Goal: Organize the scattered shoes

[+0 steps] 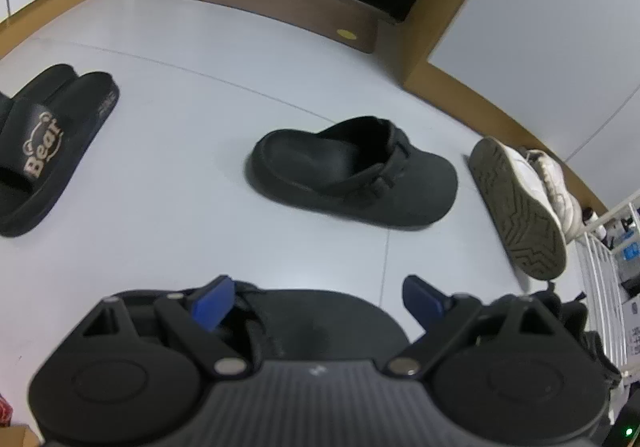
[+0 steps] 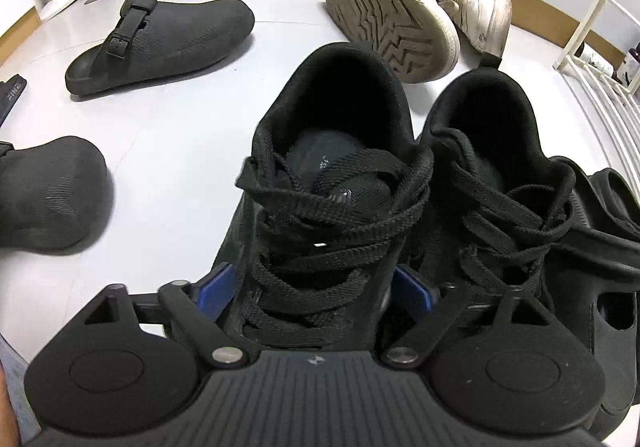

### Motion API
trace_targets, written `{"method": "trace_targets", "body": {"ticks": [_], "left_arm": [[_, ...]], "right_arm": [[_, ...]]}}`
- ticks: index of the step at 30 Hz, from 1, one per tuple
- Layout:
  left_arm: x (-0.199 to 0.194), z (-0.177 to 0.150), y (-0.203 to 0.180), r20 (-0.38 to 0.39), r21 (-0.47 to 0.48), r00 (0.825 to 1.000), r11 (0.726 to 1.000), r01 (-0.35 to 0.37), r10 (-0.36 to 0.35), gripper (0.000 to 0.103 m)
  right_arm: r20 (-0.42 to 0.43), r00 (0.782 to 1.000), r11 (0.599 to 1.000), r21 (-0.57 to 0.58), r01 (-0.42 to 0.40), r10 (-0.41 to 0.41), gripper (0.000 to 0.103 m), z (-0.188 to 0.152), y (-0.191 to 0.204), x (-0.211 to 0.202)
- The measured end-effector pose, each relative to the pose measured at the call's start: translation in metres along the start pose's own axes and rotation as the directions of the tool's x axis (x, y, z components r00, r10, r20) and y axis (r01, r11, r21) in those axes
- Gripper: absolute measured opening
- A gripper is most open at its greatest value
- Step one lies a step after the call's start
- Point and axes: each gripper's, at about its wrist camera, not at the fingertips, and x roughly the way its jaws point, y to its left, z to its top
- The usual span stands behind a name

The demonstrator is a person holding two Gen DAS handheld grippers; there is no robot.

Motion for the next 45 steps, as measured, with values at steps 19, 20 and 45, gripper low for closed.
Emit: {"method": "trace_targets", "body": {"ticks": [19,20,45], "left_arm": [[0.003,-0.012,0.020,-0.040,-0.027,0.999,0.999,-0.021,0.019,0.088],[0.003,-0.013,0.021,-0.043,-0.030,0.999,0.999,-0.022,0.021,0.087],[0.036,-0.027,0.009,-0.098,0.061,0.992,0.996,-0.070,0.076,0.034]], "right_arm": [[0.086,0.995,0.999,-0.001,-0.043,0.043,0.085,0.003,-0.019,-0.049],[0.097,0.994,0.999,-0.014,-0.052,0.053,0.085,0.003,-0.021,-0.053],[0.115,0.989,0.995,-0.019,-0.096,0.097,0.084,-0.012,-0.063,-0.078]]}}
